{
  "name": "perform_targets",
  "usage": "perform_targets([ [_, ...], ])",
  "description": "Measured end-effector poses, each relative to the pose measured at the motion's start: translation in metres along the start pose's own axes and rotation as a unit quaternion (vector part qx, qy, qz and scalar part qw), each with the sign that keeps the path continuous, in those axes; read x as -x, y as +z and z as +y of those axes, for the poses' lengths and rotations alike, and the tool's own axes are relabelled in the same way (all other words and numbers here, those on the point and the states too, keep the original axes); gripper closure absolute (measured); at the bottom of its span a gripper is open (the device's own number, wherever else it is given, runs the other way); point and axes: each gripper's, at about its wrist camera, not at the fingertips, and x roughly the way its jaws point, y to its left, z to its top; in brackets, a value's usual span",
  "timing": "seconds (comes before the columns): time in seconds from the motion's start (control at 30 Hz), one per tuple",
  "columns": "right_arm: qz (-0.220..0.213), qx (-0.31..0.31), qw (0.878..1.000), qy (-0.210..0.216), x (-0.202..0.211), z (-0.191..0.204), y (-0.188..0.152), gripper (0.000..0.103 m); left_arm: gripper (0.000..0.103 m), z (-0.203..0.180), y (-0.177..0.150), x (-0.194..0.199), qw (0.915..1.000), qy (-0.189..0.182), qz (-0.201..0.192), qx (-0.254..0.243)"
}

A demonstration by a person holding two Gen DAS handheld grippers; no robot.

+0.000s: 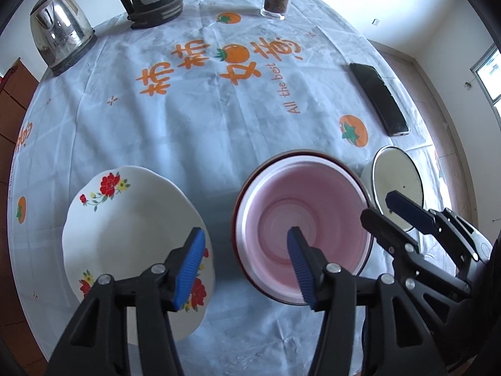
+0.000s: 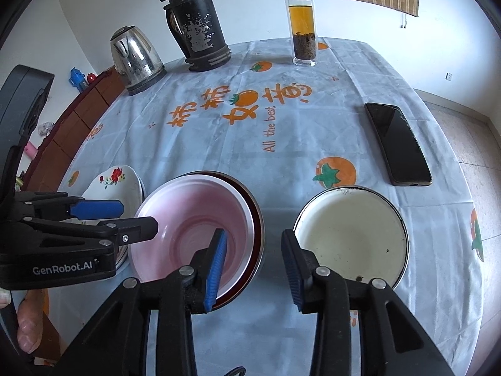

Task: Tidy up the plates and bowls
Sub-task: 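Open both grippers to release the pink bowl, then move both grippers to the rim of the white enamel bowl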

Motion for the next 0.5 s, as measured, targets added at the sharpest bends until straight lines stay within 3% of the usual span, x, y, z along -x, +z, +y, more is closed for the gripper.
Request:
perform_targets([
  [0.5,-0.028,-0.035,0.999,-0.017,0.033,-0.027,-0.009,0.064,0.048,-0.04,0.015,0.009,0.9987,-0.013,-0.014,-0.047],
])
